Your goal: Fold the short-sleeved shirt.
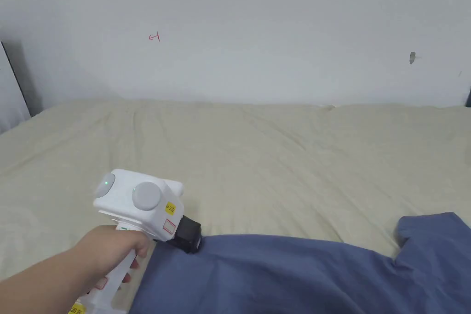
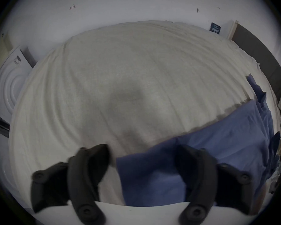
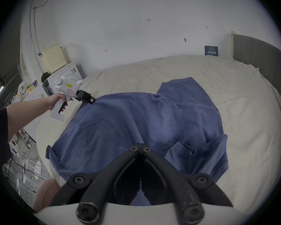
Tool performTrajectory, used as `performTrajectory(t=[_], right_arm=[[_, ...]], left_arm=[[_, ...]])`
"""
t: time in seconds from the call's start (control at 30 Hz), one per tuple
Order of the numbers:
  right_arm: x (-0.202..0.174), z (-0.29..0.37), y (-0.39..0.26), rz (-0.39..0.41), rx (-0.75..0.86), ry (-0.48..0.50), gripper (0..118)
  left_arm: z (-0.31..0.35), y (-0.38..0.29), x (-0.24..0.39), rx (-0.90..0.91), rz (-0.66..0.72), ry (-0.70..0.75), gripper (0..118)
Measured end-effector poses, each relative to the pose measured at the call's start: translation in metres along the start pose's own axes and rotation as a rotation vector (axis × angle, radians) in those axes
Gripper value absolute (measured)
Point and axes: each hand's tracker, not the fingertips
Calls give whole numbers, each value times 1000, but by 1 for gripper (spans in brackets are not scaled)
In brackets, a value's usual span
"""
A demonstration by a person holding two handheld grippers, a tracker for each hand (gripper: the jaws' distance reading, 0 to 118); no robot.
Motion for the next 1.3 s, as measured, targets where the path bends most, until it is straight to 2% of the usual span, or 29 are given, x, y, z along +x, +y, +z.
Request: performTrajectory(t=[0.03,0.07,0.1,0.13,0.27,0.37,0.47,0.53,0.57,0.6,0.63,0.67,0.7,0.8,0.9,0.93,0.97,1.0,1.07,1.1,1.13,1.17,1.2,1.27,1.3], right_arm=[[1,3,-1,-2,3,2,0],[2,4,-1,-5,6,4,0],[4,6,0,-10,11,5,0],[6,8,1,-15,15,6,0],[22,15,24,-38,57,5,0],[46,19,61,-87,141,28,0],[80,-2,114,-101,98,-8,0],[102,-25,147,-150,62,-55,0],[113,-42,163,-171,-10,-69,3],[125,-62,179,-194,-112,-48,25],[135,-87,191,-216,-233,-20,59],[141,-107,197,-233,-344,-37,92],[150,-124,192,-257,-389,-76,97],[162,-158,186,-255,-407,-199,97],[178,-181,172,-276,-470,-218,96],[178,-185,167,-283,-493,-220,92],[179,-186,162,-283,-509,-220,76],[174,-183,159,-237,-508,-238,54],[165,-178,161,-53,-485,-380,0],[167,-172,161,-60,-478,-304,0],[167,-168,163,-120,-471,-249,0],[168,-162,165,-140,-452,-280,0],[168,-158,166,-153,-436,-262,0],[167,-144,170,-126,-406,-251,0],[162,-138,173,-84,-385,-249,0]], left_arm=[[6,0,2,20,-27,8,9],[9,1,-1,22,-43,1,6],[12,0,-2,18,-38,-98,6],[15,-2,-1,17,-33,-40,6],[21,-9,4,29,-69,-14,6],[28,-10,4,40,-60,-15,6],[40,-14,10,65,-55,-5,6],[47,-17,14,90,-49,-4,6],[50,-19,14,99,-45,-7,6],[52,-20,16,106,-42,-8,6],[54,-21,17,110,-35,-8,6],[56,-23,17,112,-29,-10,6],[58,-25,17,122,-20,-15,6],[55,-29,14,126,6,-26,6],[50,-32,13,107,-4,-11,6],[48,-33,13,102,-8,-10,6],[47,-35,13,96,-11,-9,6],[45,-34,12,91,-14,-8,6],[43,-34,11,77,-14,-2,6],[43,-34,11,70,-12,-7,6],[42,-34,10,68,-13,-8,6],[42,-34,11,69,-13,-4,6],[44,-35,12,74,-15,-1,6],[49,-37,13,86,-4,0,6],[54,-37,14,90,4,-2,6]])
